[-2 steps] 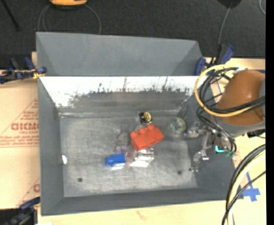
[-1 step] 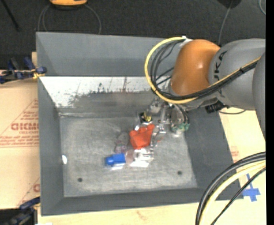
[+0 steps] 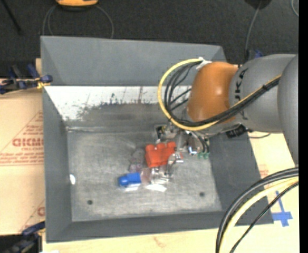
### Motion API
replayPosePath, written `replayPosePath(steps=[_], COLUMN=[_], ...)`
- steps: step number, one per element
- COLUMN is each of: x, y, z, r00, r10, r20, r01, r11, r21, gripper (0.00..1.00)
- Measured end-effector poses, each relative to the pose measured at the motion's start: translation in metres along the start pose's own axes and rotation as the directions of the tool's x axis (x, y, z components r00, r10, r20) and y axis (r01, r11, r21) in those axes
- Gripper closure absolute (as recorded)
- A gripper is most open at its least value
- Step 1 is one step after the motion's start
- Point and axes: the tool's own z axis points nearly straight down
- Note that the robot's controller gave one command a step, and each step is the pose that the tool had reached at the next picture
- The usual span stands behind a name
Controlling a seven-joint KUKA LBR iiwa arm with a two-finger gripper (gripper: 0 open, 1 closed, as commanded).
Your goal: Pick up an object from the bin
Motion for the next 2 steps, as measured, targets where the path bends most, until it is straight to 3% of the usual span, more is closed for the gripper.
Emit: replayPosePath(steps=[1,2], x=[0.001,0.004], y=[-0.001,0.005], z=[0.003,-0.130], r00=[1.000,0.995], r10=[-0.002,-0.097], r20=[-0.005,-0.001], r01=[0.002,0.097], r11=[1.000,0.995], r21=[0.002,0.001], gripper=[1.00,1.00])
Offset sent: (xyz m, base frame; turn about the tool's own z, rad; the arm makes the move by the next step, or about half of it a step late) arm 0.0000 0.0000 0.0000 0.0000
